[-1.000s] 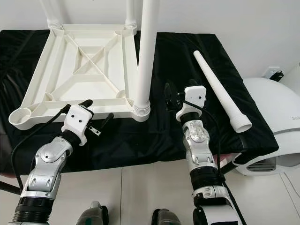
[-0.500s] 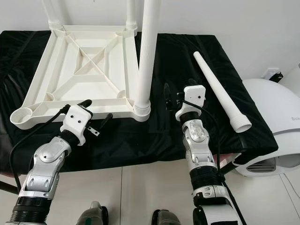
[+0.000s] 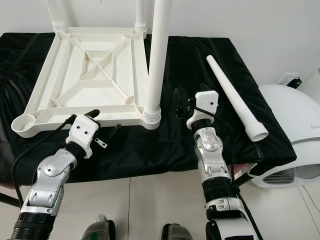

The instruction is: Building children table

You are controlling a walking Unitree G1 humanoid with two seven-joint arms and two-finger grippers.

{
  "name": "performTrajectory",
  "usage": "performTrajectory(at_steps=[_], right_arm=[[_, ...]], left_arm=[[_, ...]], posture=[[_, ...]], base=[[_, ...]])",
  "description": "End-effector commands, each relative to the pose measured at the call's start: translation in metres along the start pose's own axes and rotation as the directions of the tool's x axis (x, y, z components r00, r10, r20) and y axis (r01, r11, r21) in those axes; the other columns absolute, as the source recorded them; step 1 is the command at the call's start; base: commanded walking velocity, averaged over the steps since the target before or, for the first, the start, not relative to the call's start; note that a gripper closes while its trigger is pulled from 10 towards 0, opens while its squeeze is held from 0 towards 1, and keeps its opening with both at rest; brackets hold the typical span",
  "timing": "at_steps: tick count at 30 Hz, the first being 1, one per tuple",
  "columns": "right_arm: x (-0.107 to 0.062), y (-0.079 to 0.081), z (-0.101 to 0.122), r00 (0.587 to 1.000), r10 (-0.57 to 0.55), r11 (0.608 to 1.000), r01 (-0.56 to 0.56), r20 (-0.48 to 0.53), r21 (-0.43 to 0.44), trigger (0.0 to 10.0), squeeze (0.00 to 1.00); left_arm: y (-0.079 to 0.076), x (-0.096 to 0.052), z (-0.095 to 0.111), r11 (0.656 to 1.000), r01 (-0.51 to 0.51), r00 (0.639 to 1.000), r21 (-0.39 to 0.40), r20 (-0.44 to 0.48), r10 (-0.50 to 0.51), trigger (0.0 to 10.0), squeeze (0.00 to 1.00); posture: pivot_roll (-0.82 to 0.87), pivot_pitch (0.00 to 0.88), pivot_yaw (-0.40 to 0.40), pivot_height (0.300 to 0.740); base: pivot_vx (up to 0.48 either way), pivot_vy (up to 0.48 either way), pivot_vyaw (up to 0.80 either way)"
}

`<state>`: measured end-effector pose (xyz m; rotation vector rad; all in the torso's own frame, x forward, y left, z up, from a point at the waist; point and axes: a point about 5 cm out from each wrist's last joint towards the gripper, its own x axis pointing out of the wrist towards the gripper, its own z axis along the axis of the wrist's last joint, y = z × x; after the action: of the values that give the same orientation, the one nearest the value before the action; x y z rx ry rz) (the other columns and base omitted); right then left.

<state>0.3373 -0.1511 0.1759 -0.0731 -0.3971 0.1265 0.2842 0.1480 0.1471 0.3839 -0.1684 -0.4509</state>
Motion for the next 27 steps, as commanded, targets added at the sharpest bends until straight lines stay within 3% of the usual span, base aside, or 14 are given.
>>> performTrajectory(at_steps=[1, 21, 25, 27], right_arm=[[-0.003, -0.0028, -0.0026, 1.0, -0.001, 1.0, 0.001, -0.016, -0.002, 10.0, 0.0], [-0.0014, -0.0054, -0.0016, 1.0, -0.015, 1.0, 0.015, -0.014, -0.007, 10.0, 0.0], [-0.0006, -0.0053, -0.0013, 1.0, -0.017, 1.0, 0.017, -0.012, -0.007, 10.0, 0.0], [0.0011, -0.0045, -0.0008, 1.0, -0.018, 1.0, 0.018, -0.01, -0.004, 10.0, 0.0]], left_arm=[[-0.0012, -0.0023, -0.0012, 0.999, -0.039, 0.999, -0.005, 0.0, 0.039, 10.0, 0.0], [0.001, -0.0008, 0.0, 0.999, -0.036, 0.999, -0.01, 0.007, 0.036, 10.0, 0.0], [-0.0005, 0.0001, 0.0009, 1.0, -0.004, 1.0, 0.006, 0.011, 0.004, 10.0, 0.0], [-0.0024, 0.0052, 0.0034, 0.997, 0.039, 0.999, 0.068, 0.016, -0.04, 10.0, 0.0]], posture=[[0.1, 0.103, -0.068, 0.74], [0.09, 0.111, -0.067, 0.74], [0.09, 0.111, -0.066, 0.74], [0.1, 0.11, -0.065, 0.74]], base=[[0.0, 0.0, 0.0], [0.0, 0.0, 0.0], [0.0, 0.0, 0.0], [0.0, 0.0, 0.0]])
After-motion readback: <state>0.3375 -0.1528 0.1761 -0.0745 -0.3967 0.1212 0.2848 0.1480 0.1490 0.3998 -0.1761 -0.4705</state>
